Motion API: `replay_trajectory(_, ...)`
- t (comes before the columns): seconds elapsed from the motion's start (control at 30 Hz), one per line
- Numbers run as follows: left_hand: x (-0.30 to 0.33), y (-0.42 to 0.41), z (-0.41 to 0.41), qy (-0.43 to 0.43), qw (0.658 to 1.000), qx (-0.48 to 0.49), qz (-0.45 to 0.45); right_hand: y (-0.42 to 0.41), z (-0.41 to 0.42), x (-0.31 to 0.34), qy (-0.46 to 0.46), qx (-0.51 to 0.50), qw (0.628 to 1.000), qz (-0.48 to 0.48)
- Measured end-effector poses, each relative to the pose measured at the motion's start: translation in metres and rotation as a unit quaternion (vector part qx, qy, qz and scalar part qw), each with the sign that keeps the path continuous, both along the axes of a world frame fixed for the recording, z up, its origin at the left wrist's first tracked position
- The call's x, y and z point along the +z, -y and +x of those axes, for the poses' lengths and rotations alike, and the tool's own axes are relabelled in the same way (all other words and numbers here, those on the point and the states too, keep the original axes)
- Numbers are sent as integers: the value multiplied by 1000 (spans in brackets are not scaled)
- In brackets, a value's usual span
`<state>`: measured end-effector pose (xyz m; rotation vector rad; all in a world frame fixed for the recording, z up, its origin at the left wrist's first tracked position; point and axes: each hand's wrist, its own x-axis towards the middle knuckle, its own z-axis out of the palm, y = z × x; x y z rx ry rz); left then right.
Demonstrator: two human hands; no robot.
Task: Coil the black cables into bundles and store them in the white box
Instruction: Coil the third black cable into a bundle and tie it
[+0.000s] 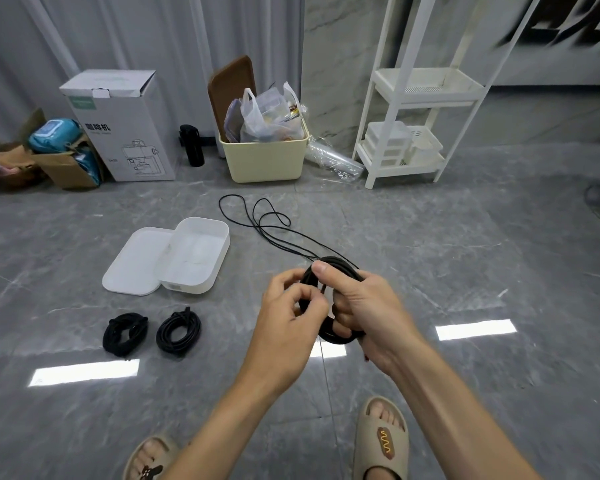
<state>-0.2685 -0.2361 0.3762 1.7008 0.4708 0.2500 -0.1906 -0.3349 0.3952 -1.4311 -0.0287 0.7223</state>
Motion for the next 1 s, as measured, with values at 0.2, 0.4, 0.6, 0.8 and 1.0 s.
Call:
replay_trajectory(0.2,13,-19,-1,-61,992,-29,-108,-2,-4,-1,13,18,1000,-18)
replay_trajectory(0.4,12,-39,-2,-102,990,40,-85,-7,-7,-5,10,14,1000,-23)
replay_trajectory(0.6,9,-47,-6,-78,981,35,-175,-11,-8,-9,9,8,1000,-24)
replay_trajectory(0.8,12,-48,-5,-53,972,14,-227,-7,-5,-8,-4,0,1000,-14)
replay_trajectory(1.0,14,-45,-3,-70,979,8,-192,-6,-4,-8,-4,10,1000,-14)
